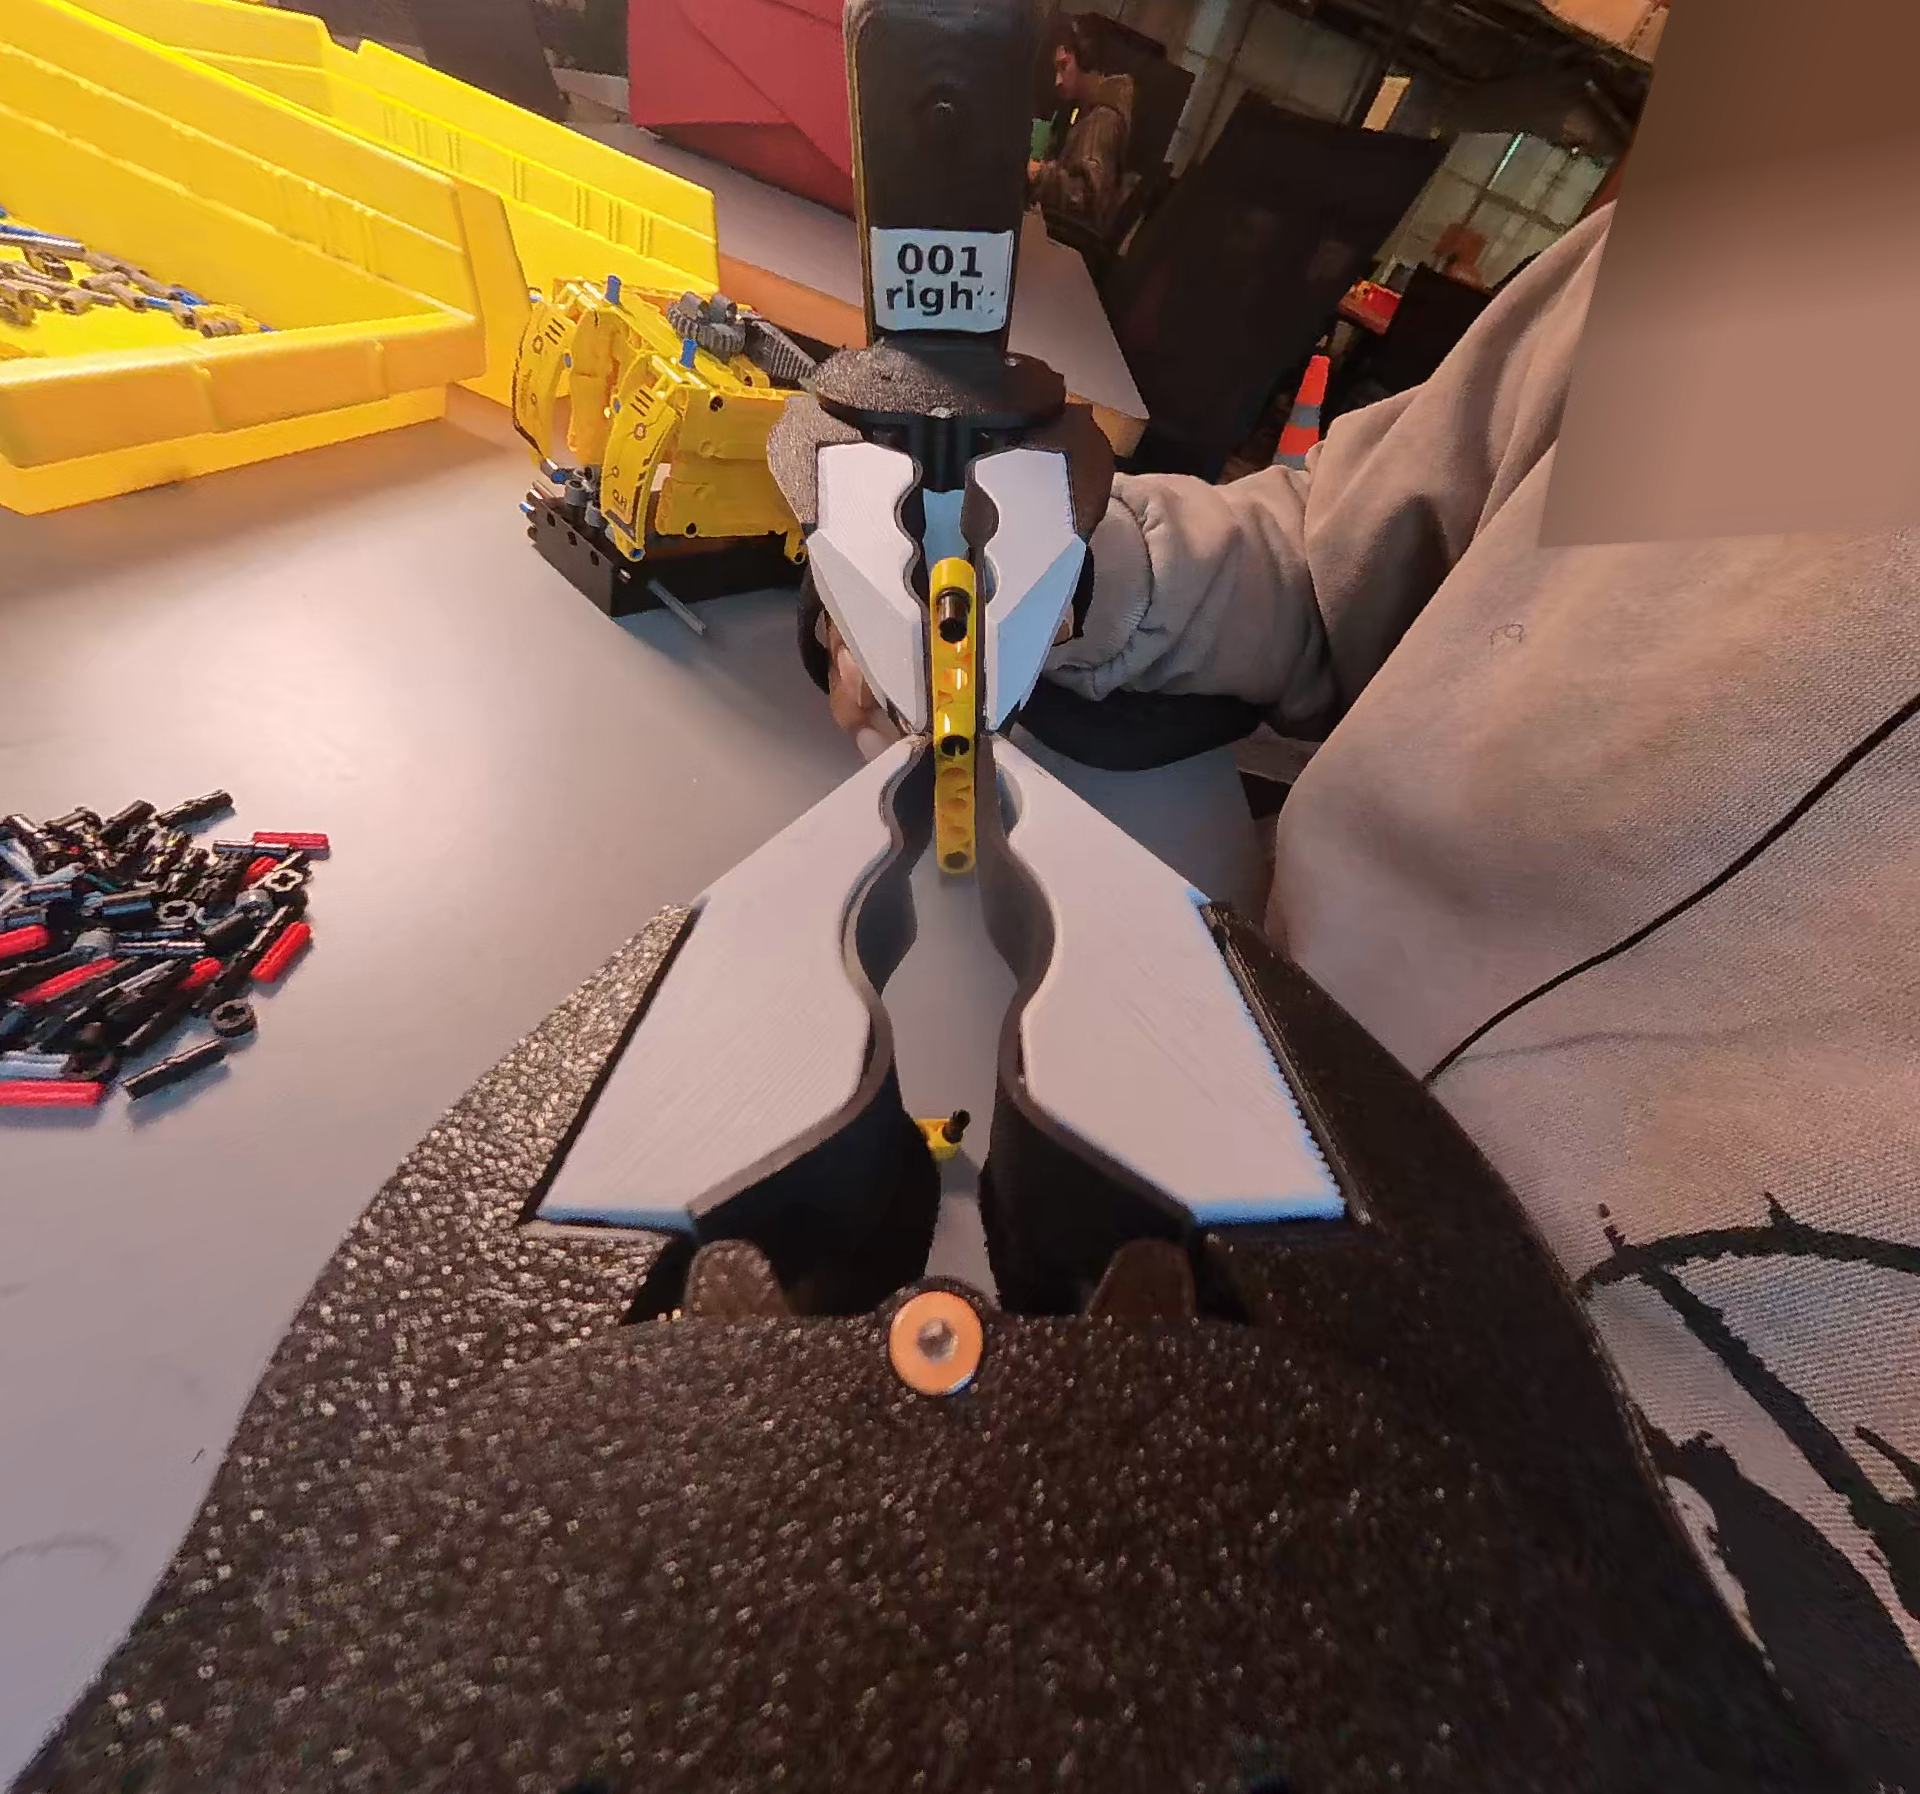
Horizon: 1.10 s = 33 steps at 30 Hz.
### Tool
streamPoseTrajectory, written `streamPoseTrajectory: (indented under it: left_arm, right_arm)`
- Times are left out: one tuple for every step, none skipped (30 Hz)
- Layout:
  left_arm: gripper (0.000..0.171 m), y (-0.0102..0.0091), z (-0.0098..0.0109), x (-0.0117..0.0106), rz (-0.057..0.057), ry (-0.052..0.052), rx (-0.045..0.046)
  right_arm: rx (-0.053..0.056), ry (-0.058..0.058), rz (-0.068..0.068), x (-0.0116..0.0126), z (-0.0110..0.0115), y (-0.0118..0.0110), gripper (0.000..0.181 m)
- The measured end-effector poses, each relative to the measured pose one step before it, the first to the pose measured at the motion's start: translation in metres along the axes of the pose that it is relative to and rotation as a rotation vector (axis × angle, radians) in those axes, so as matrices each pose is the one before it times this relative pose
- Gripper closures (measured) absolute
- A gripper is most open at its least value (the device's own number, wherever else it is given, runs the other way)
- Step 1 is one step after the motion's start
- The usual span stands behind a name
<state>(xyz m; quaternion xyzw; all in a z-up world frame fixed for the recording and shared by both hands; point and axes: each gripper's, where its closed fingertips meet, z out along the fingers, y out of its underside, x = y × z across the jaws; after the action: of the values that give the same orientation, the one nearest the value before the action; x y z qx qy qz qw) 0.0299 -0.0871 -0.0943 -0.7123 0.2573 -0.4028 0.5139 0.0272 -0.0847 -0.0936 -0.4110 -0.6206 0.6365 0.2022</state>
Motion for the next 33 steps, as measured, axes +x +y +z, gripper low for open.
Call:
streamPoseTrajectory:
  left_arm:
    - [0.165,0.00313,-0.00061,-0.00151,0.0016,-0.0047,-0.01063]
    - [0.165,0.00096,-0.00112,-0.00101,-0.0054,-0.0014,0.00259]
    - [0.165,-0.00023,-0.00135,-0.00043,-0.0077,0.0015,0.00795]
    - [0.165,-0.00004,-0.00027,0.00032,-0.0043,0.0049,0.00216]
    - [0.165,0.00017,-0.00008,-0.00014,0.0041,-0.0016,-0.00106]
    - [0.165,-0.00123,-0.00049,0.00003,0.0,0.0002,0.00432]
    - [0.165,-0.00149,-0.00047,0.00007,0.0003,0.0014,0.0052]
    - [0.165,-0.00001,-0.00027,0.00024,0.0011,0.0017,-0.00356]
    - [0.165,0.00037,-0.00004,0.00002,0.0042,-0.002,-0.00373]
    - [0.165,-0.00001,-0.00023,0.00032,-0.0001,-0.0008,0.00064]
    - [0.165,-0.0012,-0.00036,0.00087,-0.0009,0.0029,0.00493]
    - [0.165,-0.00134,-0.00034,0.00007,0.0081,-0.0058,0.00046]
    - [0.165,-0.00081,-0.00003,0.00094,0.0169,-0.0038,-0.00025]
    - [0.166,0.0005,-0.00036,0.00091,0.0038,0.0075,0.00177]
    - [0.165,0.00148,-0.00235,-0.00318,-0.0007,-0.0078,0.00086]
    - [0.165,-0.0018,-0.01448,-0.01762,-0.0157,-0.0798,0.02489]
    - [0.166,-0.01138,-0.02523,-0.0187,-0.0599,-0.0489,0.08308]
    - [0.167,-0.00593,-0.01081,-0.00184,-0.0129,0.0062,0.02705]
    - [0.166,0.00889,0.00765,0.00634,0.0726,0.0015,-0.06268]
    - [0.165,0.00452,0.01286,0.01137,0.0308,0.0408,-0.0358]
    - [0.165,0.00023,0.00842,0.0025,0.0024,0.0104,-0.01363]
    - [0.165,-0.00378,0.00123,-0.0027,-0.0081,-0.0059,0.00802]
    - [0.165,-0.00658,-0.00308,-0.002,-0.025,0.009,0.02965]
    - [0.165,-0.00261,-0.00307,-0.00325,-0.0226,0.001,0.0152]
    - [0.165,0.00092,-0.00193,-0.00456,-0.0025,-0.0176,0.00382]
    - [0.165,0.00246,-0.00022,-0.00135,-0.0127,-0.0003,0.00002]
    - [0.165,0.00164,0.00073,0.00085,-0.0204,0.012,0.0065]
    - [0.165,0.00098,0.00101,0.00028,-0.0185,0.0063,0.00977]
    - [0.165,0.00099,0.00094,-0.00113,-0.0187,-0.0012,0.00536]
    - [0.165,0.00108,0.00102,-0.00088,-0.0195,0.0017,0.00135]
    - [0.165,0.00082,0.00103,-0.0019,-0.0185,-0.0029,0.00125]
    - [0.165,0.00078,0.00137,-0.00275,-0.0129,-0.0085,-0.00018]
    - [0.165,0.00156,0.00205,-0.00256,-0.0065,-0.0077,-0.00888]
  right_arm:
    - [-0.0224,0.0123,-0.0111,0.00167,0.00159,0.0035,0.175]
    - [-0.0138,0.0141,-0.0103,0.00105,0.00178,0.00197,0.174]
    - [-0.0016,0.0165,-0.0109,0.00095,0.00163,-0.00025,0.174]
    - [-0.0094,0.0141,-0.0177,0.00016,0.00156,0.00042,0.174]
    - [-0.016,0.0104,-0.0198,-0.00025,0.00154,0.00117,0.173]
    - [0.002,0.0085,-0.0102,0.00061,0.00011,-0.00116,0.173]
    - [0.0052,-0.0024,0.01,0.00013,0.00001,-0.00171,0.174]
    - [0.0006,-0.0008,0.0046,0.00002,0.00025,-0.00084,0.174]
    - [-0.0073,0.0022,-0.0079,-0.00007,0.0003,0.00044,0.174]
    - [-0.0061,0.0044,-0.004,0.00004,0.00035,-0.00006,0.174]
    - [0.0041,-0.0004,0.0008,-0.00054,-0.00011,-0.00113,0.175]
    - [0.0163,0.0026,0.0044,-0.00012,-0.00024,-0.00188,0.175]
    - [0.0207,0.0031,0.0048,0.00015,-0.00095,-0.00167,0.176]
    - [0.017,-0.0097,0.0115,-0.00118,-0.00128,-0.00138,0.176]
    - [0.0108,-0.003,0.0063,0.00045,-0.00245,-0.00062,0.176]
    - [0.0366,0.0013,0.0136,0.00359,-0.0094,-0.00439,0.176]
    - [0.1076,0.0328,0.0562,0.01152,-0.0213,-0.01688,0.176]
    - [0.0459,0.0768,-0.0076,0.01458,-0.01475,-0.00935,0.176]
    - [-0.0138,0.0315,-0.0329,0.00489,0.00095,0.0023,0.176]
    - [-0.0008,-0.0279,0.0107,-0.00371,0.00776,0.00168,0.175]
    - [-0.0088,-0.0252,0.0078,-0.00226,0.00617,0.00145,0.175]
    - [0.0,-0.0195,0.0173,0.00057,0.00171,-0.00113,0.175]
    - [0.0136,-0.0061,0.0223,0.00271,-0.00137,-0.00313,0.175]
    - [0.0093,0.0074,0.0108,0.00274,-0.00166,-0.00183,0.175]
    - [-0.0154,-0.0015,0.0053,0.00003,0.00012,0.00263,0.175]
    - [-0.0114,0.0014,0.0014,-0.00035,0.0009,0.00304,0.175]
    - [-0.0034,0.0016,0.008,-0.00007,0.00069,0.00218,0.175]
    - [-0.0124,-0.0046,0.0158,0.00019,0.00066,0.00338,0.175]
    - [-0.0139,-0.0015,0.014,0.00071,0.00056,0.00337,0.175]
    - [-0.0139,0.0064,0.0107,0.00166,0.00069,0.00337,0.174]
    - [-0.0137,-0.0004,0.0083,0.00031,0.00105,0.00287,0.174]
    - [-0.0053,-0.0071,0.006,-0.00124,0.00109,0.00146,0.174]
    - [-0.0037,-0.0079,0.008,-0.00119,0.00114,0.00112,0.174]
